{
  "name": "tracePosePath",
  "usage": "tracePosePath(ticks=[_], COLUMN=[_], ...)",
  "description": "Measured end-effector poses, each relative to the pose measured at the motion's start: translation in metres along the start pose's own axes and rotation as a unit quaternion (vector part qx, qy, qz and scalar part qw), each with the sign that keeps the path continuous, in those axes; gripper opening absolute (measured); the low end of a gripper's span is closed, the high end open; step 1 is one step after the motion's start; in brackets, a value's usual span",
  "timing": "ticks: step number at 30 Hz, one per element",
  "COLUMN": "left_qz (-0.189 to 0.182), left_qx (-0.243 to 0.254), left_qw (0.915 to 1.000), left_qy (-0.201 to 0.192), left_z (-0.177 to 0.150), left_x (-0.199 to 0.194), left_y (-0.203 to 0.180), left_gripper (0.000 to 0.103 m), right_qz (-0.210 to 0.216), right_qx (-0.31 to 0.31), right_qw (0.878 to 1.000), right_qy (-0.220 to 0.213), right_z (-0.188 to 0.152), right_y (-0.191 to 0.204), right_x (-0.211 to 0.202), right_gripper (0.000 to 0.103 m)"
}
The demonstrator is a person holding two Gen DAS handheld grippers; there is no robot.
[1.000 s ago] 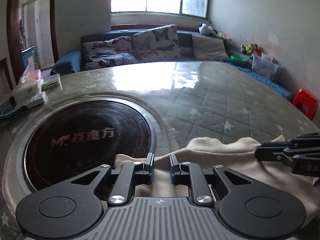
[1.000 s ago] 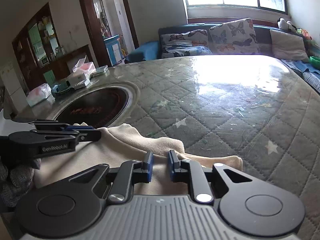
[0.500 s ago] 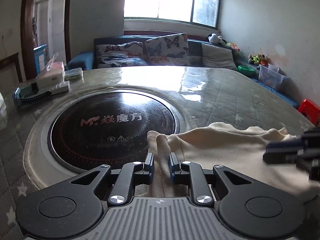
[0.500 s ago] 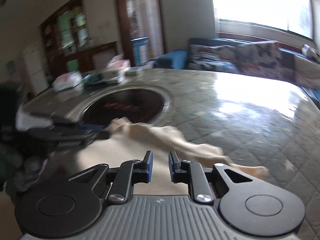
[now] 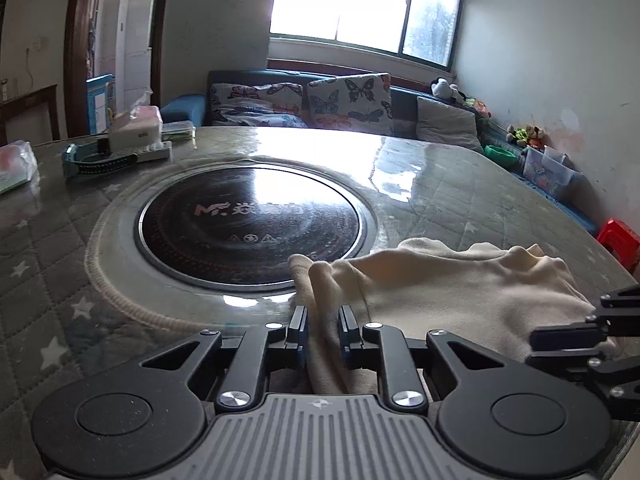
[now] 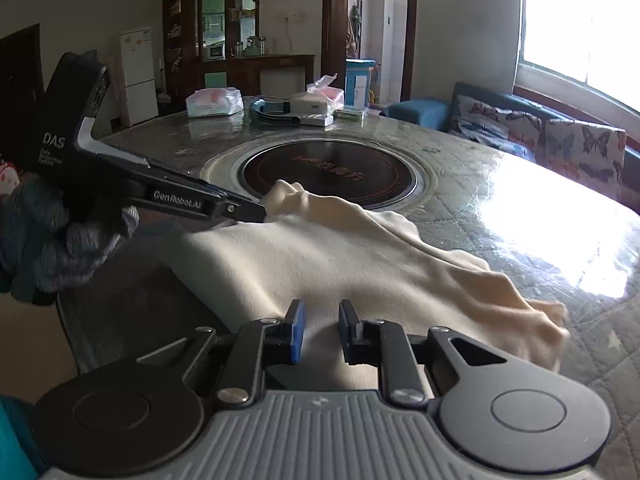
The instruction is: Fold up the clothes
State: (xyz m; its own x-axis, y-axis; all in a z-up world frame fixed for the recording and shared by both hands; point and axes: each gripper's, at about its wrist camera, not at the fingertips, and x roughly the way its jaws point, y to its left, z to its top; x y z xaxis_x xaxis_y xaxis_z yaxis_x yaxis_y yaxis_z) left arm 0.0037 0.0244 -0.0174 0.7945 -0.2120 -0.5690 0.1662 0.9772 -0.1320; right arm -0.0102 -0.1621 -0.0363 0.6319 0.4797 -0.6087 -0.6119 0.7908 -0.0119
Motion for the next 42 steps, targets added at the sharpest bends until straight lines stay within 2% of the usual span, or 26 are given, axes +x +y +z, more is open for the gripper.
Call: tracePosePath(ticks=[4, 7, 11, 14, 19, 27, 32, 37, 42], left_qz=[-0.02, -0.057, -0.089, -0.089, -0.088, -0.088, -0.089, -0.092, -0.095], left_qx=[0.004, 0.048, 0.087, 0.091, 0.098, 0.103, 0.1, 0.093, 0.084], left_qw=[0.9995, 0.9966, 0.9918, 0.9916, 0.9912, 0.9908, 0.9909, 0.9913, 0.9919], left_qy=[-0.023, -0.036, -0.026, -0.023, -0.019, -0.014, -0.014, -0.01, -0.004], left_z=[0.002, -0.003, -0.019, -0.024, -0.032, -0.039, -0.039, -0.034, -0.025], left_x=[-0.022, -0.036, -0.04, -0.037, -0.033, -0.029, -0.029, -0.028, -0.026], left_y=[-0.007, -0.027, -0.044, -0.044, -0.043, -0.042, -0.04, -0.038, -0.036], left_gripper=[0.018, 0.018, 0.019, 0.018, 0.019, 0.019, 0.019, 0.019, 0.019], right_qz=[-0.009, -0.014, -0.007, 0.006, 0.004, -0.009, -0.046, -0.094, -0.106], right_qx=[0.023, 0.023, 0.009, 0.008, -0.014, -0.008, 0.048, 0.091, 0.112], right_qw=[1.0, 1.0, 0.999, 0.999, 1.0, 1.0, 0.997, 0.991, 0.988], right_qy=[-0.01, -0.016, -0.031, -0.034, -0.022, -0.025, -0.032, -0.021, -0.031], right_z=[-0.008, -0.004, 0.003, 0.007, -0.002, -0.005, -0.016, -0.032, -0.024], right_y=[-0.003, -0.003, 0.006, 0.014, 0.027, 0.021, -0.006, -0.034, -0.057], right_x=[-0.018, -0.024, -0.019, -0.008, 0.008, -0.008, -0.03, -0.042, -0.043], right_gripper=[0.018, 0.018, 0.018, 0.018, 0.018, 0.019, 0.019, 0.021, 0.021])
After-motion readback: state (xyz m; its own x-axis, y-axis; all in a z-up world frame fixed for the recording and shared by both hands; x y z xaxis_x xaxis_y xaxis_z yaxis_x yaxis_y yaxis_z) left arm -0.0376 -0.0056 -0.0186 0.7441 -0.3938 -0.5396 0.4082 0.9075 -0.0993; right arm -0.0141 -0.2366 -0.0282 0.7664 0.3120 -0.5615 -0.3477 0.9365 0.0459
